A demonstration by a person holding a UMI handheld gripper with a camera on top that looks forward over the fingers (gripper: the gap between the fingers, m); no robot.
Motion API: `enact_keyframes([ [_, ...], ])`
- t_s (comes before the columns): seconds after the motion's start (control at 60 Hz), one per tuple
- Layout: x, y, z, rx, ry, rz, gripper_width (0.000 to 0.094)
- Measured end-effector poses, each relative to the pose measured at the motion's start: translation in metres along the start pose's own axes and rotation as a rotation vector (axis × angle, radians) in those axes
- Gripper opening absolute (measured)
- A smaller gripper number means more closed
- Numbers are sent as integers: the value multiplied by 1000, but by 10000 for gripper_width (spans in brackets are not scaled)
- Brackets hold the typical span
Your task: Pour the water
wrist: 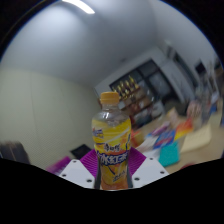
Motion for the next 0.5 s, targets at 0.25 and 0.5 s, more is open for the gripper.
enact_keyframes([
  [0.25, 3, -155, 77, -244, 35, 502, 364],
  [0.5, -45, -197, 120, -256, 177, 458, 364],
])
Point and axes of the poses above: the point between the fingertips, and its own axes, seen from behind it with the camera up: y to the left, x up, z backward, against the way the camera looks, the point moved 7 cm from there along z, backward, against the way the camera looks, and after that the axes turned 8 degrees about z, right-handed, at the moved point
